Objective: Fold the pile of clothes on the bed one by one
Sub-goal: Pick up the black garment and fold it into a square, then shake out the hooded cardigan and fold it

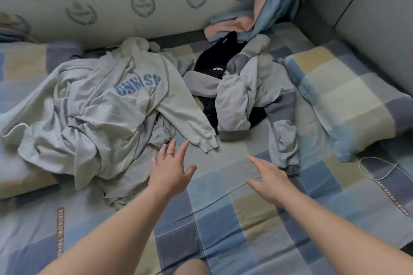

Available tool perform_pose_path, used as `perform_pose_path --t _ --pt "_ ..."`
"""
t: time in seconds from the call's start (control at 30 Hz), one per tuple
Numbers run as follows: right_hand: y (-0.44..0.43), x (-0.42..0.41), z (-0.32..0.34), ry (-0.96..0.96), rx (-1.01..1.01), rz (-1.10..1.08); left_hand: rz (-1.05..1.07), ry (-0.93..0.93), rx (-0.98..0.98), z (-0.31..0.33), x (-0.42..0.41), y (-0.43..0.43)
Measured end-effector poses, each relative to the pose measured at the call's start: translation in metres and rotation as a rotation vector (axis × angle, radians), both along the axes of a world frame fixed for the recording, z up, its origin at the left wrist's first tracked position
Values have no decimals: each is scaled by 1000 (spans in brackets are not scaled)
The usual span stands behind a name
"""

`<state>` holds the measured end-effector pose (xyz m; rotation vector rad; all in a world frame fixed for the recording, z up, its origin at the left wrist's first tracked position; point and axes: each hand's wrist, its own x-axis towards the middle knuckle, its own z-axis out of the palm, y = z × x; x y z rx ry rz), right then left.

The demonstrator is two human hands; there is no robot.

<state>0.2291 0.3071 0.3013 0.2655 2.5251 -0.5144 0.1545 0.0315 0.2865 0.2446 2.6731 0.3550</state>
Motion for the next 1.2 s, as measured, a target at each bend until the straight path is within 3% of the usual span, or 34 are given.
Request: perform_pose_path --t 0.33,0.43,0.6,0.7,0.8,1.0,1.2 --pt "31 -95 -145 -65 -33 -175 -177 -132 38 -166 -102 36" --pt "51 -131 -176 10 -31 -160 -241 -82 75 -201 -136 71" --pt "94 -217 -231 172 134 -64 -391 62 180 -272 -226 170" --pt "125 -264 -278 189 130 -41 -399 93 89 -324 -241 203" --pt "145 -281 -329 221 126 -49 -354 298 18 -351 -234 206" --pt "143 -280 -372 539 173 -59 -354 311 12 -359 -237 211" --pt "143 -279 -373 550 211 -26 -355 352 23 -362 -237 208"
